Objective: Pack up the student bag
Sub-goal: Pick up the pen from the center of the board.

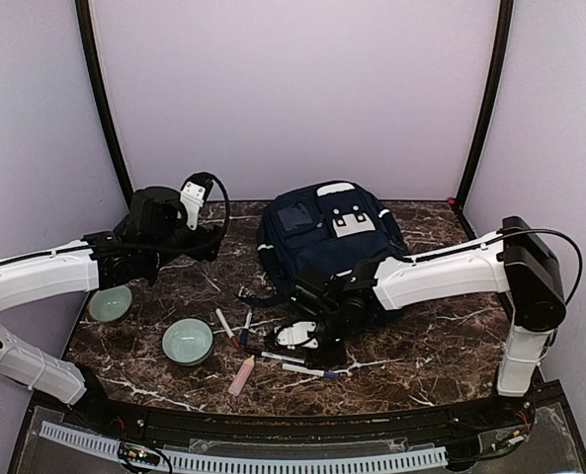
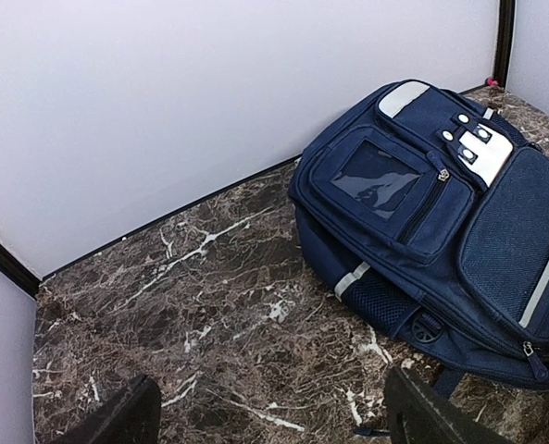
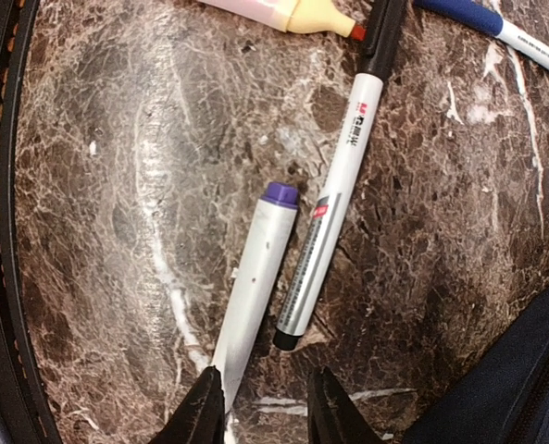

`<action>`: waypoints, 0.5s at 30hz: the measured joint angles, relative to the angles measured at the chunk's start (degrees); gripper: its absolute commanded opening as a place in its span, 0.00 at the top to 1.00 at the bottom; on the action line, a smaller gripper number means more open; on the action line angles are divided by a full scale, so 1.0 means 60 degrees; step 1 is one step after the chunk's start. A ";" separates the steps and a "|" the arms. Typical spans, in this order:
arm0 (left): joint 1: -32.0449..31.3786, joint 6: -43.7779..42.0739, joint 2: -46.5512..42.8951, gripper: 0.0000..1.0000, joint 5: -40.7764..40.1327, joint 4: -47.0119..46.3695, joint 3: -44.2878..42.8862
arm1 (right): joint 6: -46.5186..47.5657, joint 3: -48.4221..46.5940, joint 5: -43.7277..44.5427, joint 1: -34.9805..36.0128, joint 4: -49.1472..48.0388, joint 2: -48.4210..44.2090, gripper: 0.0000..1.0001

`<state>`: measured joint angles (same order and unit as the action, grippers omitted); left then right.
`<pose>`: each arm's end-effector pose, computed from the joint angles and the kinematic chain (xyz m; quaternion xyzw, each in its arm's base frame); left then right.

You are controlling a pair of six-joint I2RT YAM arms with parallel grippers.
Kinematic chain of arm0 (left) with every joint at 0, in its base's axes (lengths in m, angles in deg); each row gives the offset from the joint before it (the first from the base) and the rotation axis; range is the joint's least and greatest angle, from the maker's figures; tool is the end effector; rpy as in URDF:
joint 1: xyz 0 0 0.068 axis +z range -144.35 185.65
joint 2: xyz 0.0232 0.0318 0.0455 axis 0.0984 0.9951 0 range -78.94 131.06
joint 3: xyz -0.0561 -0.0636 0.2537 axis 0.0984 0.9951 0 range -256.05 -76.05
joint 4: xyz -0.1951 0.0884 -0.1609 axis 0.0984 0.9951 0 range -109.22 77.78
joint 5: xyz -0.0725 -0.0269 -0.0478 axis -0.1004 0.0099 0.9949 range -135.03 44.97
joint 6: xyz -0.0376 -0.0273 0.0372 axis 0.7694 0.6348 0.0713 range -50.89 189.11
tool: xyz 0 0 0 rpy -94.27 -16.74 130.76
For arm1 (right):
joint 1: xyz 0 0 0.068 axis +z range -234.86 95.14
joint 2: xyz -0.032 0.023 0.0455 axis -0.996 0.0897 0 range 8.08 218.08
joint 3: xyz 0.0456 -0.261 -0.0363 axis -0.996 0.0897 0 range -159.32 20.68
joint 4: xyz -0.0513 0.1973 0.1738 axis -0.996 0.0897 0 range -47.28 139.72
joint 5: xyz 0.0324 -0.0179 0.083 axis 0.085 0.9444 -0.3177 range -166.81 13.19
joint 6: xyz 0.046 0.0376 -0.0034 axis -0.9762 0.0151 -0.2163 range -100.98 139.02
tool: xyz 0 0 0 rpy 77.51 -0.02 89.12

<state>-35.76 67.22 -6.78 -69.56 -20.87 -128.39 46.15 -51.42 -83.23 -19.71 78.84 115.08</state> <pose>0.2415 -0.1889 0.2953 0.1761 0.7815 -0.0318 0.5976 0.1530 0.3420 0.1549 -0.7165 0.6757 0.1058 0.1376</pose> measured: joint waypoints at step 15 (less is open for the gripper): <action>0.0000 -0.0153 0.0000 0.17 0.0182 0.0000 0.0000 | -0.0058 -0.0047 -0.0350 0.0262 0.0211 0.0372 0.78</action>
<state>-35.76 66.30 -6.78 -68.47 -20.87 -128.39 45.80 -51.70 -85.32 -18.14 80.10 117.31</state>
